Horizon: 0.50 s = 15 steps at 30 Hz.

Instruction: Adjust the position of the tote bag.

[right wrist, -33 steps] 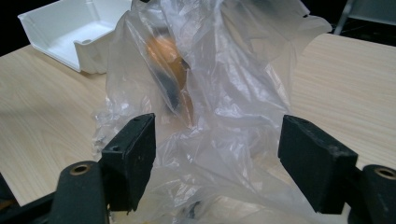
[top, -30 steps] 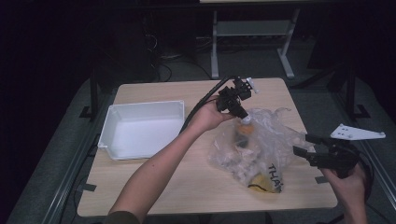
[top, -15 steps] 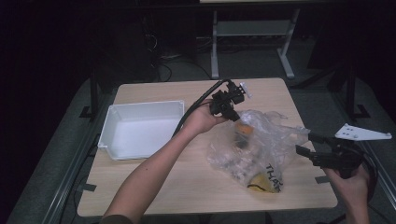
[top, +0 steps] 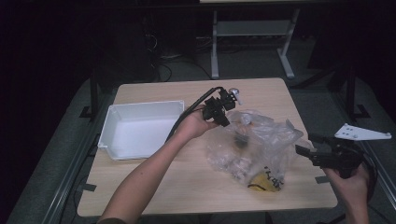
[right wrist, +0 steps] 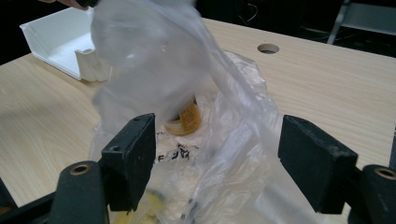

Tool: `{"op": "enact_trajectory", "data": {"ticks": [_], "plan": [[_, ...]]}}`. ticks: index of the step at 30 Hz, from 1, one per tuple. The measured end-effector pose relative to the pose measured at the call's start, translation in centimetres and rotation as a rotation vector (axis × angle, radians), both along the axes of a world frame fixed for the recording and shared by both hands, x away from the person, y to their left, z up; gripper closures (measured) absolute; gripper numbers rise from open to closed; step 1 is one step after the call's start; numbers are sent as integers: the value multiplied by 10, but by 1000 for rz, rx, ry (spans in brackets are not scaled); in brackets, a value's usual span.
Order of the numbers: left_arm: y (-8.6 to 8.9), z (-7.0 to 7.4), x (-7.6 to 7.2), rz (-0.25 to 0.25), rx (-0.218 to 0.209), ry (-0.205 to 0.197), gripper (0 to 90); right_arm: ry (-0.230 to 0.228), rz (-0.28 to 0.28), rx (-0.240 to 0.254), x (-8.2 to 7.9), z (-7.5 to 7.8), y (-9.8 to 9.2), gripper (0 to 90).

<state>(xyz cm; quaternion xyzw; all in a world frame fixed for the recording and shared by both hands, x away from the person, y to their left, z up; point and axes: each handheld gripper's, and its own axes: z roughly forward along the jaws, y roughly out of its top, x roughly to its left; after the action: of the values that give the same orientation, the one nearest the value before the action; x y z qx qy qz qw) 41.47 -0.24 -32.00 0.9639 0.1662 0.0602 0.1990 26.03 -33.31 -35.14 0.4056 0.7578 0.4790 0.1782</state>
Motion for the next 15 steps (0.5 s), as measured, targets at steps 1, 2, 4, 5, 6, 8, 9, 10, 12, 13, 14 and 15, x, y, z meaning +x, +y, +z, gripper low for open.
{"op": "enact_trajectory", "data": {"ticks": [1,2,4,5,6,8,9,10,12,13,14,15], "plan": [[1,-2,0,6,-2,1,897,0,0,0,0,0,0,273],[2,-3,1,7,8,0,896,0,0,-1,0,0,0,273],[5,-7,1,19,6,6,897,0,1,-1,0,0,1,273],[6,-9,2,21,7,8,897,-1,2,-2,0,0,1,273],[7,-10,2,27,12,12,896,-1,2,-2,0,0,1,273],[9,-13,3,33,15,13,896,0,4,-2,1,0,2,273],[10,-15,3,34,16,18,896,1,5,-2,1,0,2,273],[10,-16,3,37,20,20,896,1,5,-2,1,0,2,273],[12,-20,4,39,35,26,896,3,6,-4,1,0,3,273],[12,-22,4,40,39,27,896,4,7,-3,1,0,3,273],[13,-24,4,42,41,31,896,4,7,-3,1,0,3,273],[14,-26,4,47,43,35,897,5,7,-3,1,0,3,273]]}}
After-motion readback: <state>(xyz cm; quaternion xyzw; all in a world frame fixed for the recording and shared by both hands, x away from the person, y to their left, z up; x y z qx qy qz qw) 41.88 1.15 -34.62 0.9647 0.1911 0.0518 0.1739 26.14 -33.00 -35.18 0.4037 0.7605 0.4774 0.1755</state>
